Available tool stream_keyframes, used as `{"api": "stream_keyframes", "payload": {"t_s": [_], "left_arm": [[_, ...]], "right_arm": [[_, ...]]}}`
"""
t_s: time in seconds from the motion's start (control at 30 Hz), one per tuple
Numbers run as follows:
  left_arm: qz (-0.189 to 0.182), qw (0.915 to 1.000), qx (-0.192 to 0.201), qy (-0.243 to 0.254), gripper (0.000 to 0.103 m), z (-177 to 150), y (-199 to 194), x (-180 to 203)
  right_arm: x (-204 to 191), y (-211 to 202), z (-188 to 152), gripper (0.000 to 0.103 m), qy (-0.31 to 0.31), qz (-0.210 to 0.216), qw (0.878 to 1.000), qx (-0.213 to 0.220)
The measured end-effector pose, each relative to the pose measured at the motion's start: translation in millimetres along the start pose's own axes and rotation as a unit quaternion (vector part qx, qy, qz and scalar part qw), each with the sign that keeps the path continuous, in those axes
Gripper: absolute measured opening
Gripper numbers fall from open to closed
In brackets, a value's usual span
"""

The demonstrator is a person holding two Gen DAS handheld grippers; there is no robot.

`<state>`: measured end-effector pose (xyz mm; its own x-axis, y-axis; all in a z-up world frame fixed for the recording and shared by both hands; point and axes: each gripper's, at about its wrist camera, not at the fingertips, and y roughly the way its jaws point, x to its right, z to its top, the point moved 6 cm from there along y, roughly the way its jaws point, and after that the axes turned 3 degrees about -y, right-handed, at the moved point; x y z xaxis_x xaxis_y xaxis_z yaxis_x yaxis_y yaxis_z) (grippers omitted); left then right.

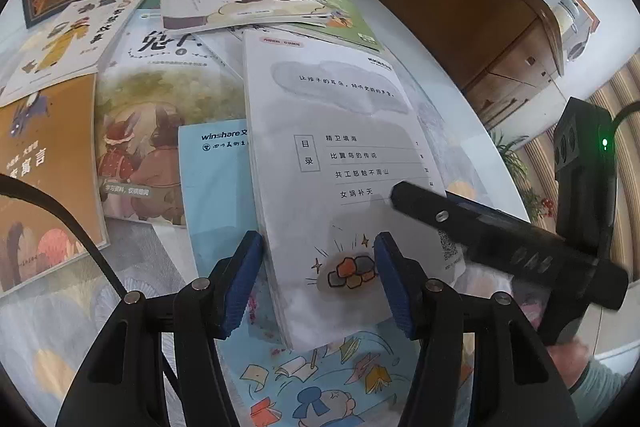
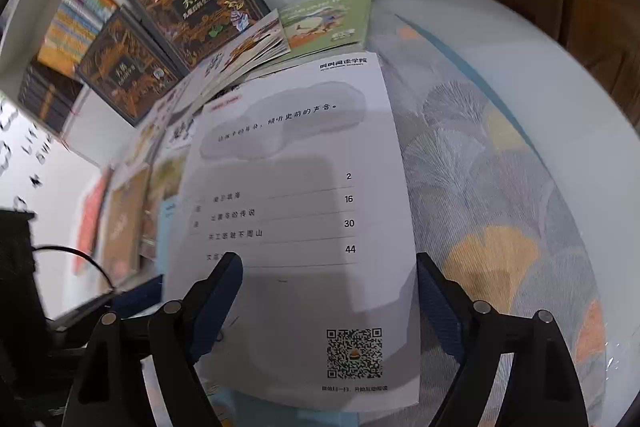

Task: Organize books

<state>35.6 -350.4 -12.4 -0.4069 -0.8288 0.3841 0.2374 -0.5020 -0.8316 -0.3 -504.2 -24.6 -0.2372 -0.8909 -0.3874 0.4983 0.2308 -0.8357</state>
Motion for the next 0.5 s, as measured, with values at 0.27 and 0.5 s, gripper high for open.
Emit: {"api": "stream_keyframes", "payload": {"t_s": [0.27, 0.5], "left_arm": [[0.001, 1.0, -0.008, -0.002, 0.055, -7, -3, 0], [-0.031, 0.9975, -0.011, -0.062, 0.055, -41, -12, 4]], "right_arm": [[1, -35, -6, 0.078, 0.058, 0.081, 0.995, -0.015], [-11, -78, -7, 0.078, 0.06, 0.152, 0.986, -0.024]]}}
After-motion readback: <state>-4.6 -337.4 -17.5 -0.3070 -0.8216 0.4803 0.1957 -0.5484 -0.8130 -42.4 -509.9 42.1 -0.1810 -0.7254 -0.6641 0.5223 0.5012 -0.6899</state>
